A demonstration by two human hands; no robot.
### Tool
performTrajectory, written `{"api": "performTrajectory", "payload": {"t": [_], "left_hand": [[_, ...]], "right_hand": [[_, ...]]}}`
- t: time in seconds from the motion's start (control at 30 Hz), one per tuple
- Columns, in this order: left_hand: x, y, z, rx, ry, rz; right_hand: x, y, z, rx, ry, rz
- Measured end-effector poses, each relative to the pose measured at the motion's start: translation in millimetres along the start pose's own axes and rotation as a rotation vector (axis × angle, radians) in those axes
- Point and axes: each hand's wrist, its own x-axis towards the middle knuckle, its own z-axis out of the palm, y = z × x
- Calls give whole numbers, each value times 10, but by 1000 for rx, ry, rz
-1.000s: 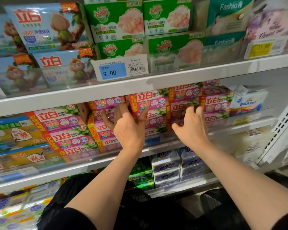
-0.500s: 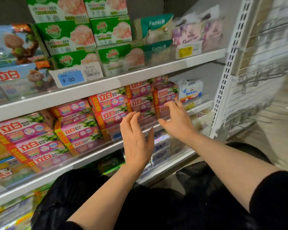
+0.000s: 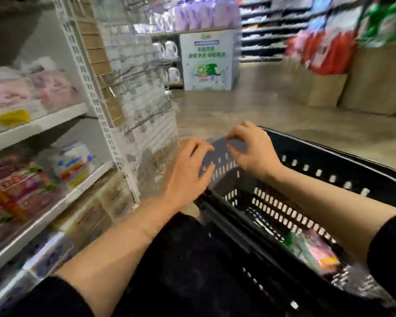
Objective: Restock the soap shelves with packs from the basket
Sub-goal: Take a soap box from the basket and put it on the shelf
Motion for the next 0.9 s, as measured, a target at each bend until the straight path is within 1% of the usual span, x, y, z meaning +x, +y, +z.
{"api": "performTrajectory", "payload": {"t": [0.1, 0.17, 0.23, 0.3, 0.37, 0.43, 0.53, 0.6, 0.73, 0.9], "left_hand": [[303, 144, 449, -30, -233, 112], [463, 182, 741, -23, -372, 172], [576, 230, 1032, -33, -499, 182], [630, 280, 1342, -42, -651, 176], [633, 321, 1663, 11, -837, 183], [603, 356, 1968, 76, -1023, 199], [531, 387, 2351, 114, -1240, 233], [499, 394, 2543, 103, -1317, 247], [403, 341, 2831, 49, -1324, 235], [115, 159, 3038, -79, -1382, 32]], "right_hand": [[-326, 679, -207, -65, -8, 155], [-510, 1041, -255, -129, -65, 280], [-622, 1311, -243, -167, -178, 363], [-678, 1497, -186, -157, -353, 434], [-729, 1658, -101, -138, -524, 514], [-802, 1802, -38, -113, -626, 641], [-939, 2064, 36, -113, -753, 853], [-1026, 2218, 80, -104, -773, 979], [-1390, 2397, 322, -112, -682, 1180], [-2139, 2391, 720, -354, -721, 1294]]}}
